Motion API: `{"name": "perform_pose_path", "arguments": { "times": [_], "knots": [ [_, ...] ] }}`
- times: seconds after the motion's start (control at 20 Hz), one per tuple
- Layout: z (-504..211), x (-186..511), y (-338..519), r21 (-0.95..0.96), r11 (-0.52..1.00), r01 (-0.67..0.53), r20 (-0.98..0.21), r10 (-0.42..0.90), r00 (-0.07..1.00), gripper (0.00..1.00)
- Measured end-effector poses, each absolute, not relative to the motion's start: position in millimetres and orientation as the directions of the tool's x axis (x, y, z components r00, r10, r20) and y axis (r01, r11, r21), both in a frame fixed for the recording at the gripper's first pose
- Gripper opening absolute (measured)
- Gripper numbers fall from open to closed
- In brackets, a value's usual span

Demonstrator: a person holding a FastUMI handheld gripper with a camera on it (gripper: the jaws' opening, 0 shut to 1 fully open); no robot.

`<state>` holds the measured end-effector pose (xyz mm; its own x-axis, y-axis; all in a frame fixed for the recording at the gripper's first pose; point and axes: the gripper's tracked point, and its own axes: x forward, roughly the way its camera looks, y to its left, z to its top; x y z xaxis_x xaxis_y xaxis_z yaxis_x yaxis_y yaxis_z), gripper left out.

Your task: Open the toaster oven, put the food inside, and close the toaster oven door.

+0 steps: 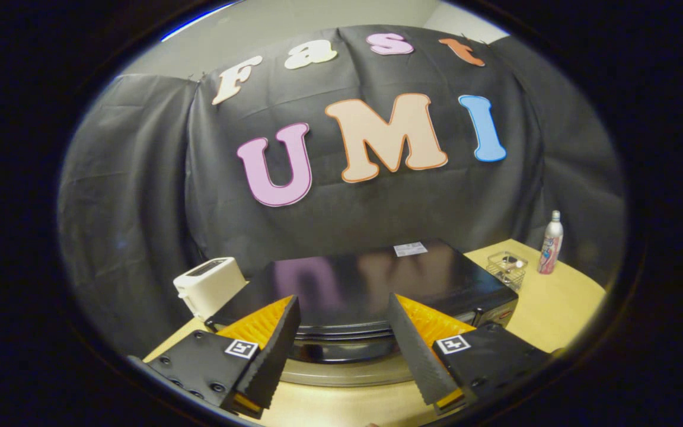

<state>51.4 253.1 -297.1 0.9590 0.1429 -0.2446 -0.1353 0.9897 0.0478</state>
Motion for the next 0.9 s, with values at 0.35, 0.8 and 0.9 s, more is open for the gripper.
{"name": "perform_pose_path", "arguments": {
  "times": [0.35,0.8,0.9],
  "knots": [
    [-304,50,254,-0.048,0.992,-0.116,-0.196,0.104,0.975,0.93],
    [-305,37,253,-0.01,0.994,-0.113,-0.149,0.11,0.983,0.92],
    [-308,27,252,-0.014,0.993,-0.118,-0.167,0.114,0.979,0.91]
  ]
}}
